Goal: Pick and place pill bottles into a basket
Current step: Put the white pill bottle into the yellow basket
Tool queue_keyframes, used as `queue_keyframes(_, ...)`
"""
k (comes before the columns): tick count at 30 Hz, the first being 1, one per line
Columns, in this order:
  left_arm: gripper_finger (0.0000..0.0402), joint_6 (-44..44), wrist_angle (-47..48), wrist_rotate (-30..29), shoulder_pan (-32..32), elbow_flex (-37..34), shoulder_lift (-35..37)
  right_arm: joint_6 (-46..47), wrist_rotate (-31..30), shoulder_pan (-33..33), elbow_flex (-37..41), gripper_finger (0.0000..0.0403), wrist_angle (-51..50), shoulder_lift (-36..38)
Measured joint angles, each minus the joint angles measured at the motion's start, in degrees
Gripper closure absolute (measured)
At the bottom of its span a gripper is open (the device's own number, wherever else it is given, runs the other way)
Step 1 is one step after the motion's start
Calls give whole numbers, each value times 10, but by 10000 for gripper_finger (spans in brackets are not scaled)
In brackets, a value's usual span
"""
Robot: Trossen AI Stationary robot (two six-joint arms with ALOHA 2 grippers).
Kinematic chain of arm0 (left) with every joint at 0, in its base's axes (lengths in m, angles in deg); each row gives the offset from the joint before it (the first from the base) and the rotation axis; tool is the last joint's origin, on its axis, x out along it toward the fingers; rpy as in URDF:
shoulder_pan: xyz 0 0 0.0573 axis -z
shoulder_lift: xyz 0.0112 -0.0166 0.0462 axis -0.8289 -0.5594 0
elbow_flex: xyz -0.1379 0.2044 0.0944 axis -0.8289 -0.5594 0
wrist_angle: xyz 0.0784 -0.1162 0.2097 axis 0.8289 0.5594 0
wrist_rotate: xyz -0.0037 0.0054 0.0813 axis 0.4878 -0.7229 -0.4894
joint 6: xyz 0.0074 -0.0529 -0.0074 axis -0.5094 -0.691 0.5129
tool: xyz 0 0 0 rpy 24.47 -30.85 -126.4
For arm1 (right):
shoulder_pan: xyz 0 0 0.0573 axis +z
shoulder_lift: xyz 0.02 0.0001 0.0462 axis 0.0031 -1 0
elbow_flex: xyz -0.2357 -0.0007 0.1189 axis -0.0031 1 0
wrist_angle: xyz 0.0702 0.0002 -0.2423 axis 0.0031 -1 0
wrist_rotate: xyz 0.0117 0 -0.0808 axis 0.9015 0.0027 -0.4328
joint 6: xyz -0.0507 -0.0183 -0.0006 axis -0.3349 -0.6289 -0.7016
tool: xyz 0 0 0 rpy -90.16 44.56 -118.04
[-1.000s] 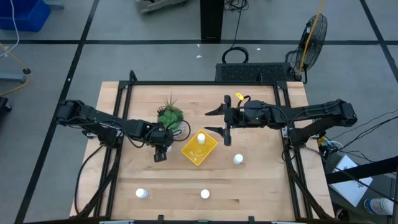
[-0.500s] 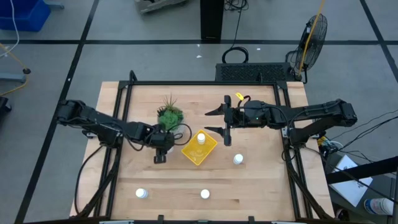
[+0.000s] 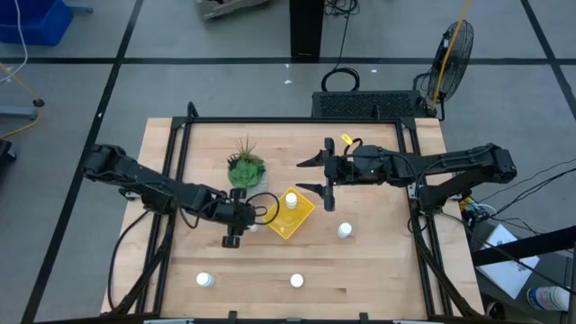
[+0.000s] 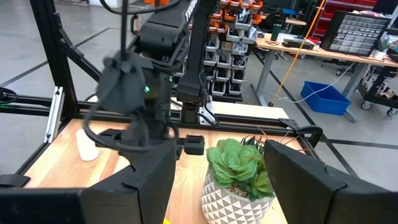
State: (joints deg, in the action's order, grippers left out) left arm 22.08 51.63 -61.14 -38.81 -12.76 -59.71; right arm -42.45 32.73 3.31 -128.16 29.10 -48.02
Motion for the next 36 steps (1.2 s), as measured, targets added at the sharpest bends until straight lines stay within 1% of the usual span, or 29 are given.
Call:
queue_keyframes(5, 241, 15, 11, -15, 20, 44, 0, 0, 0, 0, 0, 165, 0, 0)
queue_keyframes(13, 241, 67, 79, -61, 40, 144, 1, 0, 0, 0, 0, 165, 0, 0)
queue_keyframes(16, 241, 94, 86, -64, 34, 171, 2, 0, 0, 0, 0, 165, 0, 0)
queue_keyframes(20, 241, 128, 68, -74, 4, 183, 2, 0, 0, 0, 0, 165, 0, 0)
queue_keyframes(22, 241, 135, 56, -64, -19, 183, 0, 0, 0, 0, 0, 165, 2, 0)
queue_keyframes(27, 241, 141, 60, -15, -62, 183, -25, 0, 0, 0, 0, 165, 5, 0)
queue_keyframes(36, 241, 157, 56, 45, -79, 183, -83, 0, 0, 0, 0, 165, 4, 0)
